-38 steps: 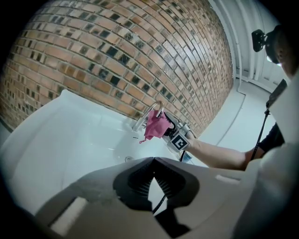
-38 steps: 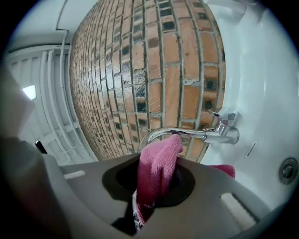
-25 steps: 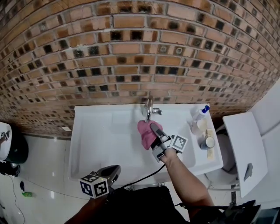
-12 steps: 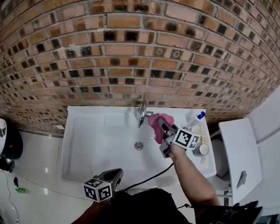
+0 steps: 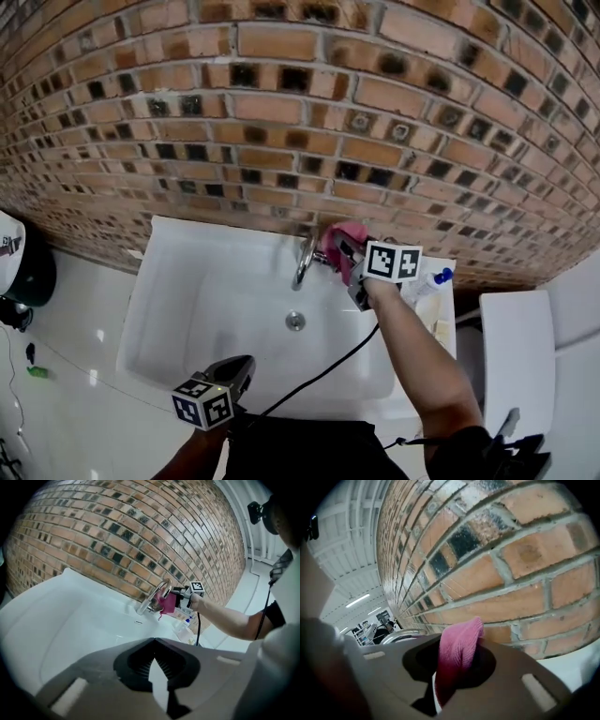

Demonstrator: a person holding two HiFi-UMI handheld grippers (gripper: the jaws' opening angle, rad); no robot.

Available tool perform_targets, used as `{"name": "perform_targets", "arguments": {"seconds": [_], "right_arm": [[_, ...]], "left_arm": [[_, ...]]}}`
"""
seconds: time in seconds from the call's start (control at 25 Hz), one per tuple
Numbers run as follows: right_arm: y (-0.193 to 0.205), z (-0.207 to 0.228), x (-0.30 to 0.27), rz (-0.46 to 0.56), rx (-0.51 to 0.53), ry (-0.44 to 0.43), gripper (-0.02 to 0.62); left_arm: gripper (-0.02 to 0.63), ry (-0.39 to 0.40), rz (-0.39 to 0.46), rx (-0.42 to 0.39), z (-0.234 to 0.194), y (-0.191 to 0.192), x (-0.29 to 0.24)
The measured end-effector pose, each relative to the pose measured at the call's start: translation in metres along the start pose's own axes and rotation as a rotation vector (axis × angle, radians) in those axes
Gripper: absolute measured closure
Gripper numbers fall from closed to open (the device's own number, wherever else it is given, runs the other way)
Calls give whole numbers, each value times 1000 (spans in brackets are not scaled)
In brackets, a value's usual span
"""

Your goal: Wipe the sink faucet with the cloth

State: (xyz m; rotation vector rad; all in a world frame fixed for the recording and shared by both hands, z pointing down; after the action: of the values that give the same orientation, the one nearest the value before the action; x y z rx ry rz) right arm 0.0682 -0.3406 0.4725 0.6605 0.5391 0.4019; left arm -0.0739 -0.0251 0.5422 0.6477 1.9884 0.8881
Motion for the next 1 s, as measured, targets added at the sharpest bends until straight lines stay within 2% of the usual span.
{"name": "perform_targets", "arguments": {"seconds": [0.16, 0.28, 0.56, 0.72, 0.84, 1.0], "right_arm": [[1, 7, -36, -84, 23, -27, 540], [8, 10, -54, -131, -19, -63, 540], [-1, 8, -69, -126, -294, -176, 540], [-1, 2, -81, -178, -499, -220, 540], [-3, -2, -83, -209, -490, -189, 540], [-7, -18, -74, -230, -389, -149, 540]], "left_arm": [[601, -20, 9, 25, 9, -6, -11], [601, -37, -1, 55, 13, -1, -16], [602, -59, -4, 104, 13, 7, -19], [601, -43, 12, 107, 12, 3, -19], [601, -22, 19, 92, 8, -1, -13], [601, 4, 18, 76, -1, 0, -1]]}}
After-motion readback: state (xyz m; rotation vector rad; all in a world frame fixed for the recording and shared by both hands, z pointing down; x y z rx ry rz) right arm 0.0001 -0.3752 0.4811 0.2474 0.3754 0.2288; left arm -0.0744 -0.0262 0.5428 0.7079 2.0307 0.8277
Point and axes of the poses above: the fingertips, and each gripper's own axes: x backward along the fingers, z to its right, y out of its underside, the point moved 2 cm from there along x, backward along the fingers, and after that the axes turned 14 degrees about -x, right-handed, at the moved point
